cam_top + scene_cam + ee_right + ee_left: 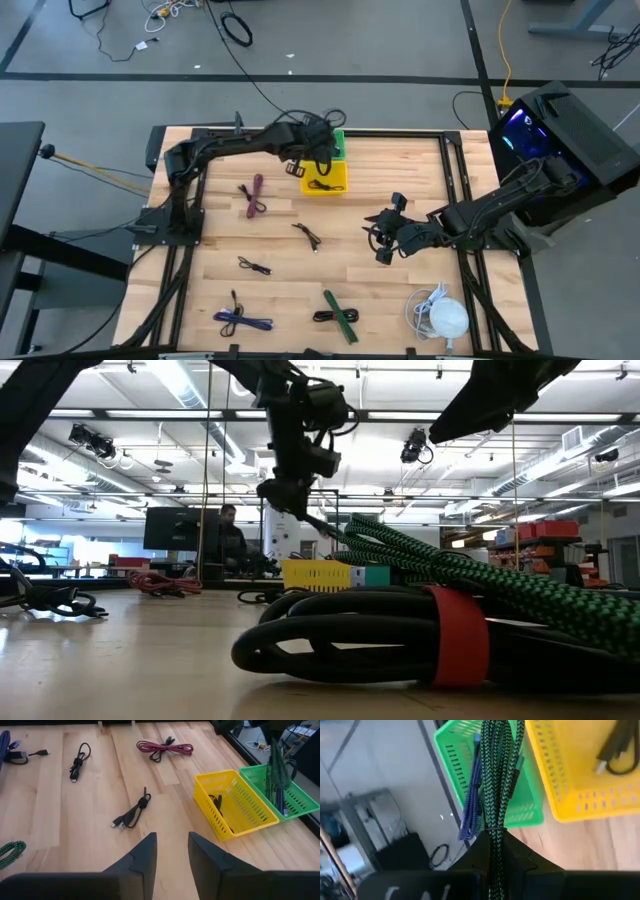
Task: Pick & Place USB Port
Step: Put the middle green charger cable into the green basket
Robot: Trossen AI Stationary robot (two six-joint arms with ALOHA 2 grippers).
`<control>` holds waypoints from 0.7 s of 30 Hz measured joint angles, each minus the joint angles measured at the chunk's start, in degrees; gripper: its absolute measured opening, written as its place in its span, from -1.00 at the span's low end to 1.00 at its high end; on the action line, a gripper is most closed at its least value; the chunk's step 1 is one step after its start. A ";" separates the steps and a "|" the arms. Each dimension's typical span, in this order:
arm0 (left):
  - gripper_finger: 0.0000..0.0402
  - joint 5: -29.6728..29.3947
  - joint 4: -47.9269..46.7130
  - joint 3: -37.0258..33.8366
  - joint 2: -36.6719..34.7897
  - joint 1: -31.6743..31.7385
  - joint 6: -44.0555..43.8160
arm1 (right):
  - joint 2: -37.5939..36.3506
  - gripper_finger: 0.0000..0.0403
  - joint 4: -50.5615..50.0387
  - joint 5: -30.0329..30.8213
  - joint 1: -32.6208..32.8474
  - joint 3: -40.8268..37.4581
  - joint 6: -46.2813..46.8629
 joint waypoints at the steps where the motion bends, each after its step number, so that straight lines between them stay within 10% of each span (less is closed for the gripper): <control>1: -0.87 0.59 0.94 0.16 0.36 0.26 1.66 | 0.00 -0.45 0.02 0.01 0.00 0.00 0.09; 21: -0.87 5.41 8.54 0.13 6.44 6.41 1.61 | 0.96 -0.45 4.26 -1.53 0.00 0.00 -2.30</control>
